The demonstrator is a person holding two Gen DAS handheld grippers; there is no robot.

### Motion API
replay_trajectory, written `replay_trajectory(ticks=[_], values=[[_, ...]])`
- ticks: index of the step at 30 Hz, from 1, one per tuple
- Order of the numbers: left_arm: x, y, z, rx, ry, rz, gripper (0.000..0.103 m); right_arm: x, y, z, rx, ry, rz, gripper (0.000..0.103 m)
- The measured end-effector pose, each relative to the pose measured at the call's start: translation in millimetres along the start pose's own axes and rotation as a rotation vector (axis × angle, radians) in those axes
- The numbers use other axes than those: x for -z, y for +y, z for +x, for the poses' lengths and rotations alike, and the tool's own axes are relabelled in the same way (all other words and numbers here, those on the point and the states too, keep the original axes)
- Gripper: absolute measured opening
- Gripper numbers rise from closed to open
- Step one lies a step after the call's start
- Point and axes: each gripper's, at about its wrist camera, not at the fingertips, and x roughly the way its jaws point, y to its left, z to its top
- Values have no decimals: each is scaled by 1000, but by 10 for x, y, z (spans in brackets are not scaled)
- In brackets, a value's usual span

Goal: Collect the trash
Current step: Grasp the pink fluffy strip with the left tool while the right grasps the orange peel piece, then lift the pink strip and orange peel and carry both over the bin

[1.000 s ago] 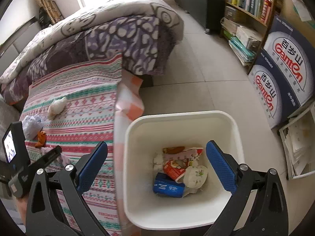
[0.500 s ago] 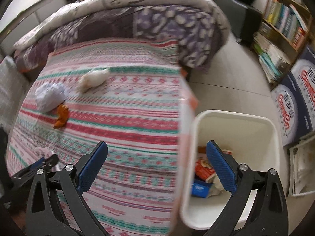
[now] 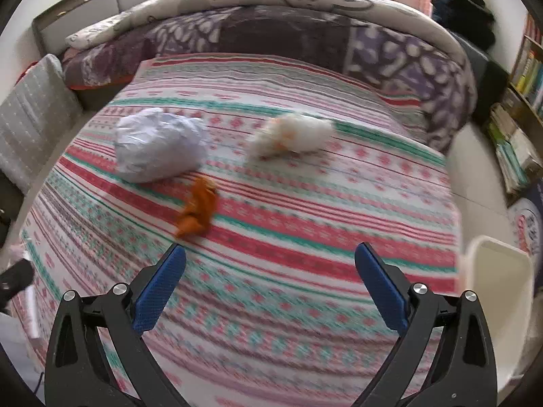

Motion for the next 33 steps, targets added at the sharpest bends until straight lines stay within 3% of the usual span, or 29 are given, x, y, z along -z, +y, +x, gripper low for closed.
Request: replay_trajectory(ticks=[9, 13, 14, 16, 23, 33], values=[[-104, 273, 85, -37, -7, -50, 43, -148, 438, 403, -24, -18, -100, 82], [-130, 347, 116, -37, -3, -70, 43, -174, 515, 549, -30, 1, -123, 51], [-133, 359, 108, -38, -7, -71, 43, -173, 533, 540, -28, -14, -135, 30], [-128, 363, 94, -39, -14, -73, 43, -186, 563, 527, -31, -15, -160, 23], [-194, 332, -74, -66, -95, -76, 43, -290, 613, 104, -95, -95, -174, 20], [-302, 199, -467, -18, -237, -93, 43, -414, 549, -699, -218, -229, -142, 20]])
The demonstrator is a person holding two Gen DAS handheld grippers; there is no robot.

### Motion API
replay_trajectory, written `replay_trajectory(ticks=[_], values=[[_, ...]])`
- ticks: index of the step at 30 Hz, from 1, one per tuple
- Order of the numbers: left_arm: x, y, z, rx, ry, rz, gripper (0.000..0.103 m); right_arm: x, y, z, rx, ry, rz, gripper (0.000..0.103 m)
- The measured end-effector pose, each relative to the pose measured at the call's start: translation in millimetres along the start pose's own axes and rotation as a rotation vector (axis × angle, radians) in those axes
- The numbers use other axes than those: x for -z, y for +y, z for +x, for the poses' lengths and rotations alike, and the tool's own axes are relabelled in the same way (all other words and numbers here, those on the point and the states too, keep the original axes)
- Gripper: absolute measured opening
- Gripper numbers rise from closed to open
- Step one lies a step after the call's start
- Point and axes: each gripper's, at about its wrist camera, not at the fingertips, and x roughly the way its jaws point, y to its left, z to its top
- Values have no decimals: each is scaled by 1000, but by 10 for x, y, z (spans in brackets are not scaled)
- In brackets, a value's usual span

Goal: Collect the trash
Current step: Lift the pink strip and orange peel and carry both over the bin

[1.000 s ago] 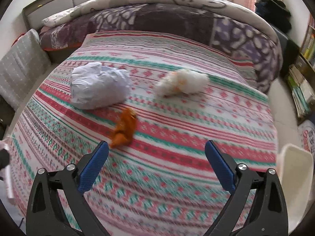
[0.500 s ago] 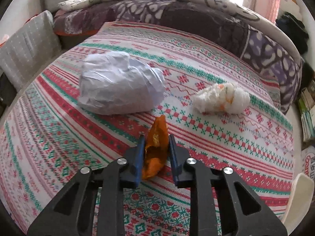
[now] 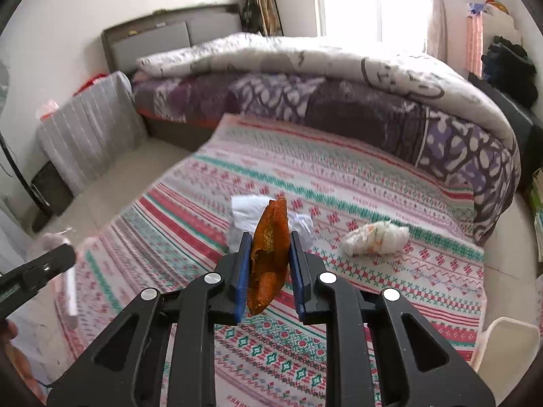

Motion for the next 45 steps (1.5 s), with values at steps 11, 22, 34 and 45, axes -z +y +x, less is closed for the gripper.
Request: replay_trajectory(ticks=[11, 22, 34, 45], values=[[4, -295, -269, 47, -71, 40, 43, 75, -205, -504, 32, -61, 56, 20], [195, -770, -327, 102, -69, 129, 43, 281, -640, -970, 108, -78, 101, 21], [533, -1404, -309, 165, -39, 248, 43, 469, -1205, -1194, 178, -89, 180, 21], [785, -1843, -290, 208, -20, 338, 44, 541, -1659, -1352, 241, -88, 269, 21]])
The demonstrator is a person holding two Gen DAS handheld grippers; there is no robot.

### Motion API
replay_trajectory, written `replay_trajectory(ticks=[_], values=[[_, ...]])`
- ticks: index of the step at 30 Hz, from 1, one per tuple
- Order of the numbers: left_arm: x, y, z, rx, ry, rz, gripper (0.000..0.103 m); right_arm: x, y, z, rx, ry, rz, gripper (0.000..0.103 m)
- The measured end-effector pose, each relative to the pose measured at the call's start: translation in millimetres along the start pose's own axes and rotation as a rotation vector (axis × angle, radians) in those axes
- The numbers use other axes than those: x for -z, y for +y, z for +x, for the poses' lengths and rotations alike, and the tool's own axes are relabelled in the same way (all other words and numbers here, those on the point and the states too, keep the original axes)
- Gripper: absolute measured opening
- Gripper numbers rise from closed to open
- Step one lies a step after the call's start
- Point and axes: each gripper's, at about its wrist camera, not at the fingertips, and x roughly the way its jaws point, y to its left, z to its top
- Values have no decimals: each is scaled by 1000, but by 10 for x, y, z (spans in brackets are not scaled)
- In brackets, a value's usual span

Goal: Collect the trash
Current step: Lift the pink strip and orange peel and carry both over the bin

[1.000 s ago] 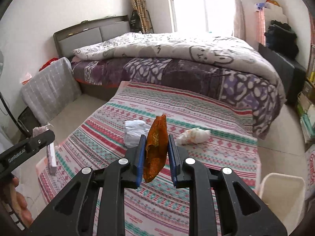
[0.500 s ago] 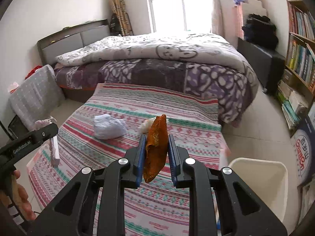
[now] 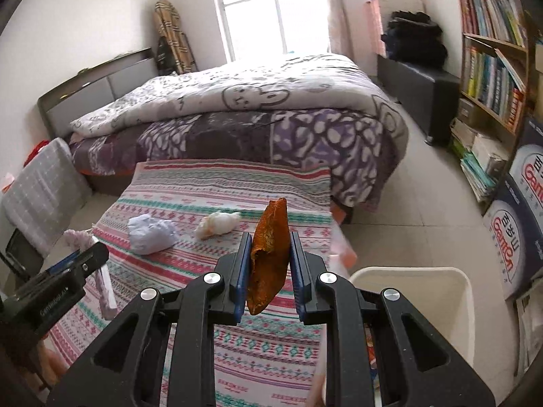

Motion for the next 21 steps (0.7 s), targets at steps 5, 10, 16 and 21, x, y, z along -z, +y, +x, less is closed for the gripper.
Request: replay_trajectory(ticks=[5, 10, 16, 21], values=[[52, -230, 56, 26, 13, 42, 43, -13, -219, 7, 43, 22, 38, 21], [119, -445, 113, 53, 27, 84, 44, -3, -456, 8, 86, 43, 77, 21], [194, -721, 170, 89, 44, 131, 44, 22, -782, 20, 145, 82, 136, 21], [281, -957, 199, 121, 55, 173, 44, 53, -1111, -26, 181, 106, 216, 22]])
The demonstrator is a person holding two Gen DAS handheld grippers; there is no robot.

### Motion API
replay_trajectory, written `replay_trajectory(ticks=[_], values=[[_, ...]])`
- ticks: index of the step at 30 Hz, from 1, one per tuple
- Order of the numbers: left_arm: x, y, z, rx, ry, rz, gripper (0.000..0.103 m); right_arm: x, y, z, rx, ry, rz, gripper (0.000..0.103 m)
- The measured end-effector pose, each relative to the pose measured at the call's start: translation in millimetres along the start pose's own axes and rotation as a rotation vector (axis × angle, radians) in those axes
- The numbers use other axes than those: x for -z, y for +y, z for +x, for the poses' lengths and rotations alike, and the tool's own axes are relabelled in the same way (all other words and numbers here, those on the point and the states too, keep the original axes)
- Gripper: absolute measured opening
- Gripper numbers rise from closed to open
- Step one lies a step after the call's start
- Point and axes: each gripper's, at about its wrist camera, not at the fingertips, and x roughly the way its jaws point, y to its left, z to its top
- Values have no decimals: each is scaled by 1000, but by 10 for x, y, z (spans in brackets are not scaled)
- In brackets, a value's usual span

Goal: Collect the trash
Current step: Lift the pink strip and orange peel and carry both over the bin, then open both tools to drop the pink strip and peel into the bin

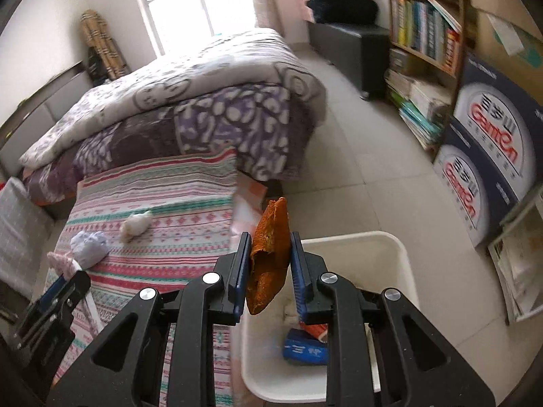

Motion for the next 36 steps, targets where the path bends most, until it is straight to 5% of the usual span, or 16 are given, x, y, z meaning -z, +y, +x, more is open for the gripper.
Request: replay_trajectory(ticks=[8, 11, 24, 30, 36], values=[[110, -419, 108, 70, 33, 76, 44, -20, -374, -43, 34, 7, 81, 24], [171, -582, 148, 94, 47, 107, 44, -36, -500, -80, 56, -9, 117, 42], [380, -1118, 289, 210, 124, 191, 45, -102, -1087, -227, 167, -79, 293, 77], [476, -1294, 364, 310, 199, 210, 58, -85, -1285, -240, 194, -82, 366, 88], [468, -1253, 402, 305, 212, 192, 71, -82, -1243, -230, 201, -82, 363, 92]])
